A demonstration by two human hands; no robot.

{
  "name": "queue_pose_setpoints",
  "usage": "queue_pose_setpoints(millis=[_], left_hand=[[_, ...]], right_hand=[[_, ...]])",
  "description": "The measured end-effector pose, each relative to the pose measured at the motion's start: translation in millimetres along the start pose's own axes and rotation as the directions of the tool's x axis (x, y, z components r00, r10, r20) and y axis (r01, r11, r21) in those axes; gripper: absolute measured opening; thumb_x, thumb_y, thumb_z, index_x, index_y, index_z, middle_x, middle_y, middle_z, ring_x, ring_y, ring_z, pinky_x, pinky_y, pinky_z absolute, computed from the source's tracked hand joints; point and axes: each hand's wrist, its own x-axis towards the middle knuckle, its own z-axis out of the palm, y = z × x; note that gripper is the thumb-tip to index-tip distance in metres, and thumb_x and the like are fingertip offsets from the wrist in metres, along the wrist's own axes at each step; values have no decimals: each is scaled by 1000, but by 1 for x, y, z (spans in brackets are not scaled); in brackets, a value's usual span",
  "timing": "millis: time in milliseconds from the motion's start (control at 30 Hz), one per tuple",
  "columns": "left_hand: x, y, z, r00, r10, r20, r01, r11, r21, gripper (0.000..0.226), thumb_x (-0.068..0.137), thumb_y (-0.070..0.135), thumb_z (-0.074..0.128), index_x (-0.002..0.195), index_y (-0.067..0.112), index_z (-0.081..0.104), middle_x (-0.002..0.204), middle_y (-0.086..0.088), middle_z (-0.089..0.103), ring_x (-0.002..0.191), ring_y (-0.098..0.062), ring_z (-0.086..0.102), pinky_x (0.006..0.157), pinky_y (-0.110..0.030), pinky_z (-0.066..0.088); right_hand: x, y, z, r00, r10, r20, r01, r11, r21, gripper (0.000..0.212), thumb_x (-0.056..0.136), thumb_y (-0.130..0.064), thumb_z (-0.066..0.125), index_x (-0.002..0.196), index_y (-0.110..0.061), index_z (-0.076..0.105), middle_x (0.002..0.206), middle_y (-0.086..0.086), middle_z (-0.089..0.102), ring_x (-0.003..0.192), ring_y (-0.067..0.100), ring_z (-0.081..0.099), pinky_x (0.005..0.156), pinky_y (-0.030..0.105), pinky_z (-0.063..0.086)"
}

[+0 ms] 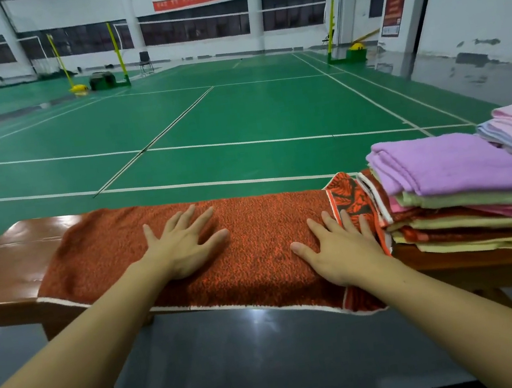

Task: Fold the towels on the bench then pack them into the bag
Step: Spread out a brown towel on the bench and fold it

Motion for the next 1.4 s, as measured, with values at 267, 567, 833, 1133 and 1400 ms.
queue_pose_setpoints(millis=[267, 567, 833, 1133, 1400], left_hand=[[-11, 139, 17, 856, 340, -390, -465, 835, -294, 15, 92, 38, 68, 94, 24, 67, 91, 3, 65, 90, -19, 60, 86, -36, 47], [-2, 223, 45, 955, 271, -117, -274, 667, -693, 27, 82, 38, 69, 68, 17, 61, 71, -3, 73, 73, -27, 73, 73, -38, 59], [0, 240, 48, 951, 306, -50, -285, 799, -530, 39, 74, 49, 71, 91, 15, 67, 97, -17, 70, 92, -43, 65, 69, -37, 47], [-4, 225, 32, 944, 329, 35, -266, 817, -512, 47, 68, 51, 85, 91, 19, 59, 85, 1, 68, 80, -25, 64, 70, -38, 53], [-8, 229, 37, 941, 337, 43, -287, 855, -432, 56, 63, 65, 83, 80, 16, 65, 82, 1, 70, 81, -23, 65, 73, -38, 56]], right_hand=[[64, 8, -32, 992, 93, -80, -95, 995, -29, 77, 98, -71, 24, 160, -24, 24, 169, 12, 7, 154, 41, 2, 124, 55, 4], [123, 31, -57, 964, 250, 86, -228, 951, -207, 29, 81, -31, 60, 101, -12, 66, 112, 7, 65, 116, 33, 61, 103, 49, 40], [129, 33, -58, 930, 317, -187, -282, 940, 191, 46, 88, -18, 68, 128, -3, 51, 123, 18, 66, 113, 36, 65, 84, 39, 50], [122, 41, -86, 942, 323, 95, -337, 911, 238, 72, 90, -47, 73, 137, 3, 54, 137, 15, 60, 123, 31, 60, 98, 36, 47], [116, 41, -89, 945, 290, 150, -303, 607, 735, 53, 81, -41, 83, 91, 2, 55, 87, 15, 66, 76, 29, 67, 81, 43, 56]])
